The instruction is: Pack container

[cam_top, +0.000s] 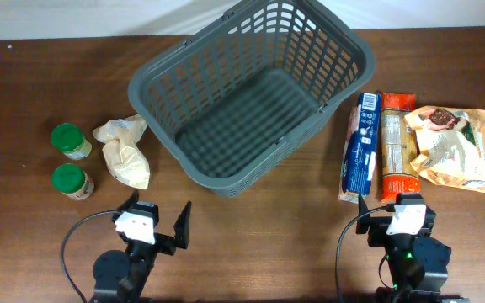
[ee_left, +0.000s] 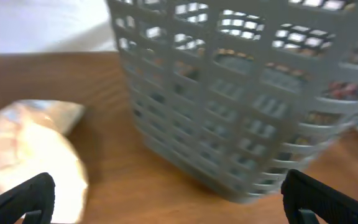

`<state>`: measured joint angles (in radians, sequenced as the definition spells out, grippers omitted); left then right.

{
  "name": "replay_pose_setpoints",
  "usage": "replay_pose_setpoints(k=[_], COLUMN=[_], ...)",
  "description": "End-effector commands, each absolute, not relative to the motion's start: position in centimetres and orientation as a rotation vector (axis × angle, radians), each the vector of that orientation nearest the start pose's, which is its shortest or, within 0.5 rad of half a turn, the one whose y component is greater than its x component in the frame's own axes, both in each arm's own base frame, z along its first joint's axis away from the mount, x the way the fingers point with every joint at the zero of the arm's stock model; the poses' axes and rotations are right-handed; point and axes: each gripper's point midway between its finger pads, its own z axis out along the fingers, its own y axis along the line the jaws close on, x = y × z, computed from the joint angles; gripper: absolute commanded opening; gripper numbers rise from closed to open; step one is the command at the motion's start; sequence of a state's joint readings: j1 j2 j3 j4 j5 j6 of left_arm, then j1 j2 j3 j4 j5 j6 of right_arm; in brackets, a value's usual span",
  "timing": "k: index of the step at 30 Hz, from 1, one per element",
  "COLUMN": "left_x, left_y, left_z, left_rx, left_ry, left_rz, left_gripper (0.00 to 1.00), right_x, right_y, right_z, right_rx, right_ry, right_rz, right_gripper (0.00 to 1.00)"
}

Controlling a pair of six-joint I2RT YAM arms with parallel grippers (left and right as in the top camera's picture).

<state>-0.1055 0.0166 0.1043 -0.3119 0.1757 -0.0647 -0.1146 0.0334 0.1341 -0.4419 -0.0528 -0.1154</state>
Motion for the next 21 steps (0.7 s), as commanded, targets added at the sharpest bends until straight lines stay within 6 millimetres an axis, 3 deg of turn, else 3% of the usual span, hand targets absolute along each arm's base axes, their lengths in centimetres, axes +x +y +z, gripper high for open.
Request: replay_pose_setpoints(k=[1, 5, 8, 15, 18, 21], left_x=[21.5, 20.8, 20.2, 21.0, 22.8, 24.8], left_y=[-7.5, -7.6, -8.0, -7.5, -7.3, -6.9], left_z=[17.5, 19.9, 23.8, 30.8, 33.0, 35.4], left_rx=[0.146, 0.157, 0.185, 0.224, 0.267, 0.244], left_ry=[1.757, 1.729, 1.676, 1.792, 1.902, 1.999], left_rz=[-0.489, -0.494, -0.514, -0.430, -0.359, -0.328], left_gripper=[0.99, 0.99, 0.99, 0.99, 0.99, 0.99], right_x=[22.6, 22.4, 21.5, 20.2, 20.3, 20.8], right_y=[0.7, 4.1, 6.7, 7.0, 6.3, 6.1], right_z=[12.7, 14.3, 17.0, 25.0, 27.9, 30.7], right_rx=[-0.058, -0.155, -0.247, -0.173, -0.144, -0.220], right_ry=[1.891, 1.822, 1.739, 1.672, 1.715, 1.795], right_rz=[0.080, 0.296, 0.465, 0.534, 0.492, 0.417], right_gripper=[0.99, 0.99, 0.99, 0.99, 0.98, 0.99])
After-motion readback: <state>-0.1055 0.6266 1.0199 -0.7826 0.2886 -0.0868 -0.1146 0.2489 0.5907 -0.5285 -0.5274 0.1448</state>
